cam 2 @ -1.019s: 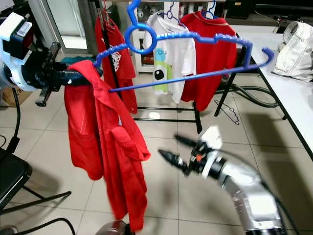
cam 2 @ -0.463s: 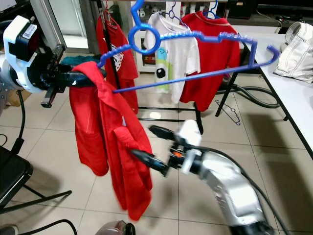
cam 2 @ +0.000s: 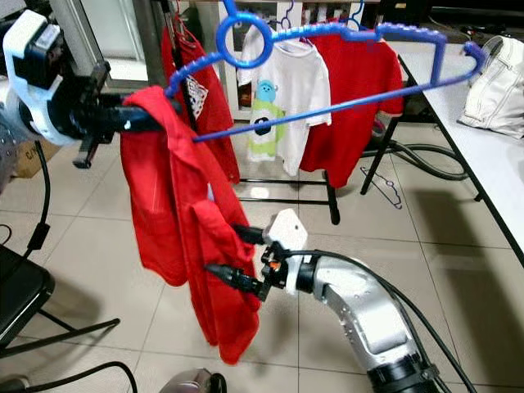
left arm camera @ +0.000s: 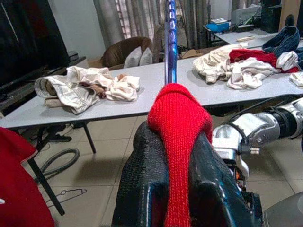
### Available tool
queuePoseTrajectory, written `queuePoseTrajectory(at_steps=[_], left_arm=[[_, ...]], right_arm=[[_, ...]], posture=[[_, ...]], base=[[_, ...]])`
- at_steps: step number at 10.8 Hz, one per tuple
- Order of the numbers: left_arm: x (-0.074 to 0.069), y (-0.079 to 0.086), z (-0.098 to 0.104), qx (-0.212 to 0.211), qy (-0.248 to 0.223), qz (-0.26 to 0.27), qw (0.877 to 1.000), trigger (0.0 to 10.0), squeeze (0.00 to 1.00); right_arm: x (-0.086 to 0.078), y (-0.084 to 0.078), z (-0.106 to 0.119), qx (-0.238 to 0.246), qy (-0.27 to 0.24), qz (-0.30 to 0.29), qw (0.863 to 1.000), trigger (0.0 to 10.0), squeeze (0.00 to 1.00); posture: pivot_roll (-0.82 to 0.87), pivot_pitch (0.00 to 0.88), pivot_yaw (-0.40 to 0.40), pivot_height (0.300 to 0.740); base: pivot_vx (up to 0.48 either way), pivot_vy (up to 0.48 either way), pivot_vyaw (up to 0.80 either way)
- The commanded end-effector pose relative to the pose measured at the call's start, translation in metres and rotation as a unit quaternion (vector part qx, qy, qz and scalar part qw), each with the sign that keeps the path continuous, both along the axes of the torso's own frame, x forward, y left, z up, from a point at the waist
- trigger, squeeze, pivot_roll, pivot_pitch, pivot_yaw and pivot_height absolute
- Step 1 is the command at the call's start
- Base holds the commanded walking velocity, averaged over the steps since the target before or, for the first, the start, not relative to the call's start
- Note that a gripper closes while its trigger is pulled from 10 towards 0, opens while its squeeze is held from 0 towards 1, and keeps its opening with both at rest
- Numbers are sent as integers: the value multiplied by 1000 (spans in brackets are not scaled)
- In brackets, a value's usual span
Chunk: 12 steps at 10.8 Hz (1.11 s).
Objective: Hang hanger
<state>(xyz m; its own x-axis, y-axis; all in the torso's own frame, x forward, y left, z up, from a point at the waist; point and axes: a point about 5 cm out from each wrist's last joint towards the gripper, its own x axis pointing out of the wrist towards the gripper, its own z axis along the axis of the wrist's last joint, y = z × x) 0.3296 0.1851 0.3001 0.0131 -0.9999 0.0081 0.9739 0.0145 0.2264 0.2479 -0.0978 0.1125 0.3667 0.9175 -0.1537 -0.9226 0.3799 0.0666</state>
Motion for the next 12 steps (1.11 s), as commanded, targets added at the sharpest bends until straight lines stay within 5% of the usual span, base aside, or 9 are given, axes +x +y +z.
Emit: queuePoseTrajectory(at_steps=[1, 12], left_arm=[[-1, 3, 16, -15, -29, 5, 999, 0, 0], [0, 6, 16, -19, -28, 8, 999, 0, 0]], right_arm=[[2, -1, -4, -18, 0, 5, 1000, 0, 0], [13, -11, -11, -29, 5, -26, 999, 0, 0]], posture=[[77, 0, 77, 740], [74, 0, 79, 740]], base=[[0, 0, 0], [0, 0, 0]])
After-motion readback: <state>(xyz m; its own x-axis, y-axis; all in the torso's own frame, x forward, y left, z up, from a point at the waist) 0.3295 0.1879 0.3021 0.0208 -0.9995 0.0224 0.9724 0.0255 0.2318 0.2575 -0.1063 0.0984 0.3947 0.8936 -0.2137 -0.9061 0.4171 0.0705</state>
